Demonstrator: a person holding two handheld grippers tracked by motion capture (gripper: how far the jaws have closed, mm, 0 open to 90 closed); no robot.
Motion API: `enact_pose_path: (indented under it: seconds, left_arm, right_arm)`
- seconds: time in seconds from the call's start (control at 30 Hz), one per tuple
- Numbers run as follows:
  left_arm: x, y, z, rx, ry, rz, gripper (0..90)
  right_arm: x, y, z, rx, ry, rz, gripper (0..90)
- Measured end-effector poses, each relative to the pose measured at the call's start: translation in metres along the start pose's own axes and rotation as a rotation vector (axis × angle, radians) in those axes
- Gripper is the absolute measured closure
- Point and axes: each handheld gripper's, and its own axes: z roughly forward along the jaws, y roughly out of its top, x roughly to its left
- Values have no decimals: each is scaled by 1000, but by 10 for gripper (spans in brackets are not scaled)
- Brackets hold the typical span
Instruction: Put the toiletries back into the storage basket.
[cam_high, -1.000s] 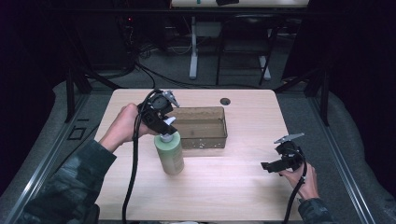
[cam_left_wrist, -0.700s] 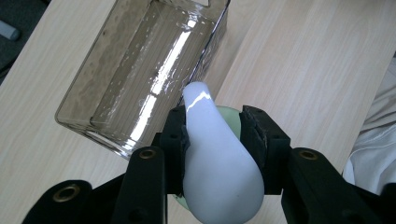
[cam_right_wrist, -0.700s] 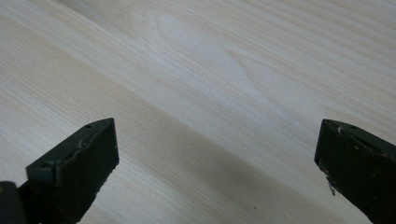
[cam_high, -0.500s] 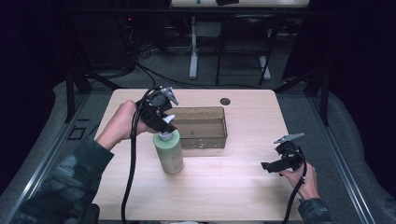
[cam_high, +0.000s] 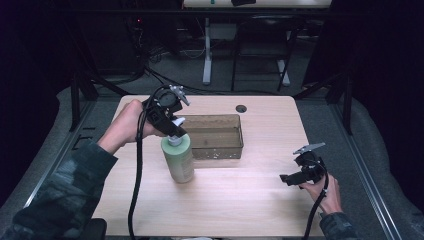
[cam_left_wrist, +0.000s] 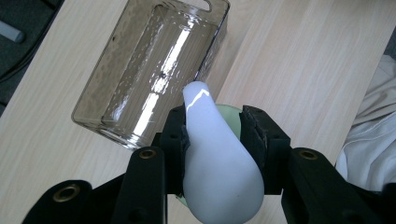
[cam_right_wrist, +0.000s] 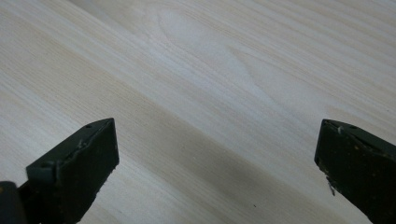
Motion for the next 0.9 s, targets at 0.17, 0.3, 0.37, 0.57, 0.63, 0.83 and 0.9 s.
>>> enact_pose_path:
  seconds: [0.17,0.3,0.37,0.57,0.63,0.83,0.9]
  left_arm:
    - [-1,5,-6,5,5,10,630]
    - [0,6,-10,1,5,7,630]
    - [0,7,-12,5,6,15,630]
    - [2,13,-24,3,9,23,630]
    - [2,15,-26,2,10,23,630]
    - [2,22,-35,3,17,31,630]
    - [3,24,-37,0,17,33,630]
  right_arm:
    - [0,0,1,7,-3,-10,0]
    - [1,0,1,9,5,-8,0]
    - [1,0,1,10,6,-8,0]
    - [-1,0,1,12,10,-15,0]
    - [-1,0,1,11,12,-15,0]
    - [-2,-1,1,5,22,-8,0]
    - [-3,-1,1,10,18,-11,0]
